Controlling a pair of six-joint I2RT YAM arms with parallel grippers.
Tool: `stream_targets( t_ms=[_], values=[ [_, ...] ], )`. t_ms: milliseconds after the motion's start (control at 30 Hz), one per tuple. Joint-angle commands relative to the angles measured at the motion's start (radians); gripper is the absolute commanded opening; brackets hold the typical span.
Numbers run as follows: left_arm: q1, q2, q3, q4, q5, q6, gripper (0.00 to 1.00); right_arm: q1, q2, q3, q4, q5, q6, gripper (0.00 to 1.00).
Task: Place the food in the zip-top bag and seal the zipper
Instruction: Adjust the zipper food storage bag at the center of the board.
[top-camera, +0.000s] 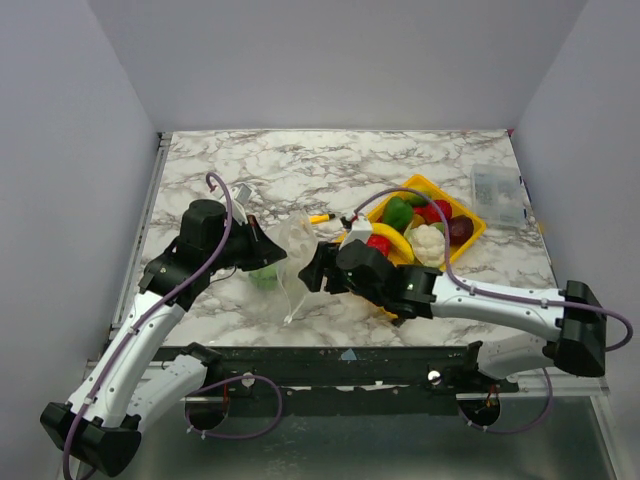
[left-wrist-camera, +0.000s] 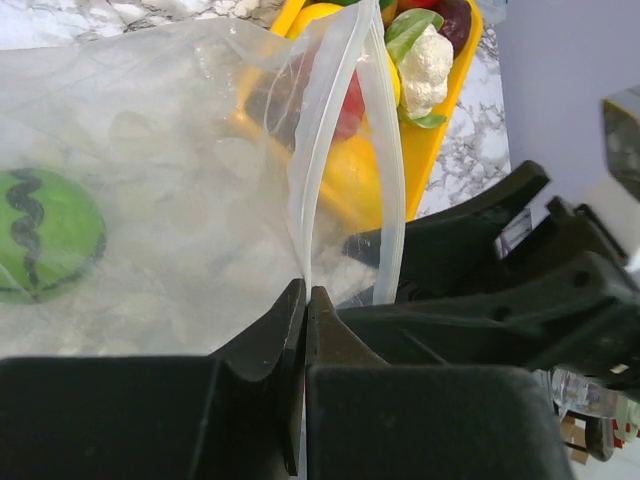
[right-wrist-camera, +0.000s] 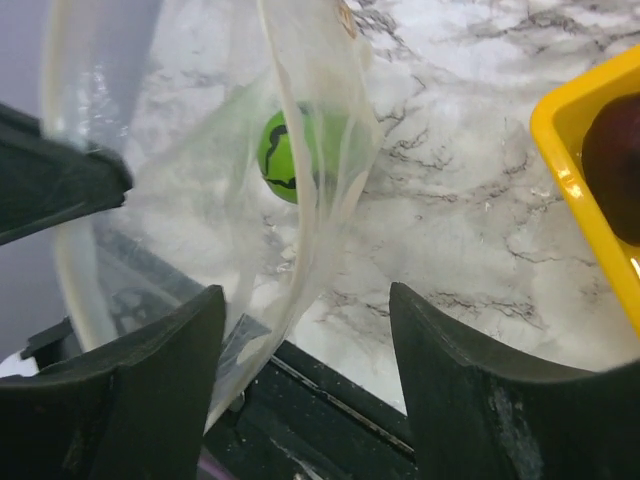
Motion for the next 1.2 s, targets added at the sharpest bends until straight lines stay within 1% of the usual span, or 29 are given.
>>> stream_targets(
  t_ms=[0, 33, 100, 133, 167, 200, 267, 333, 467, 533, 567, 600, 633, 667, 767, 800, 933, 1033, 1167],
  values=[
    [-0.003, -0.007, 0.022, -0.016, -0.01, 0.044, 0.0, 0.006, 0.113, 0.135, -0.117, 0.032, -0.045, 0.55],
    [-0.003, -0.01, 0.038, -0.035, -0.038, 0.065, 0.0, 0.011, 0.134, 0.184, -0.149, 0.035, -0.066, 0.47],
    [-0.003, -0.027, 0.097, -0.085, -0.125, 0.112, 0.0, 0.023, 0.162, 0.259, -0.186, 0.042, -0.104, 0.34],
    [-0.003, -0.041, 0.121, -0.104, -0.177, 0.132, 0.0, 0.026, 0.172, 0.286, -0.193, 0.034, -0.118, 0.28],
    [-0.003, -0.059, 0.144, -0.119, -0.212, 0.148, 0.0, 0.027, 0.177, 0.308, -0.194, 0.02, -0.126, 0.26],
    [-0.003, -0.081, 0.155, -0.126, -0.25, 0.162, 0.0, 0.027, 0.178, 0.32, -0.188, 0.008, -0.13, 0.24],
    [-0.003, -0.12, 0.151, -0.12, -0.284, 0.163, 0.0, 0.026, 0.171, 0.312, -0.154, -0.025, -0.137, 0.21],
    [-0.003, -0.142, 0.125, -0.114, -0.288, 0.149, 0.0, 0.026, 0.159, 0.288, -0.128, -0.024, -0.134, 0.18],
    [-0.003, -0.152, 0.034, -0.065, -0.261, 0.145, 0.0, 0.025, 0.142, 0.196, -0.023, -0.039, -0.14, 0.19],
    [-0.003, -0.144, 0.017, -0.06, -0.273, 0.152, 0.0, 0.025, 0.154, 0.201, -0.029, -0.046, -0.139, 0.24],
    [-0.003, -0.138, 0.017, -0.059, -0.278, 0.158, 0.0, 0.025, 0.161, 0.218, -0.049, -0.048, -0.144, 0.31],
    [-0.003, -0.132, 0.019, -0.053, -0.279, 0.167, 0.0, 0.025, 0.167, 0.235, -0.072, -0.045, -0.147, 0.39],
    [-0.003, -0.124, 0.022, -0.052, -0.29, 0.175, 0.0, 0.025, 0.17, 0.255, -0.1, -0.036, -0.152, 0.51],
    [-0.003, -0.117, 0.022, -0.049, -0.297, 0.185, 0.0, 0.025, 0.169, 0.264, -0.117, -0.029, -0.157, 0.58],
    [-0.003, -0.09, 0.022, -0.034, -0.307, 0.198, 0.0, 0.025, 0.144, 0.276, -0.152, -0.019, -0.162, 0.71],
    [-0.003, -0.081, 0.025, -0.033, -0.307, 0.201, 0.0, 0.025, 0.126, 0.274, -0.166, -0.009, -0.157, 0.74],
    [-0.003, -0.052, 0.041, -0.028, -0.308, 0.208, 0.0, 0.025, 0.033, 0.254, -0.218, 0.065, -0.153, 0.81],
    [-0.004, -0.048, 0.047, -0.026, -0.304, 0.209, 0.0, 0.025, -0.049, 0.225, -0.278, 0.18, -0.153, 0.87],
    [-0.003, -0.039, 0.05, -0.027, -0.297, 0.209, 0.0, 0.013, -0.14, 0.135, -0.348, 0.35, -0.141, 0.95]
  ],
)
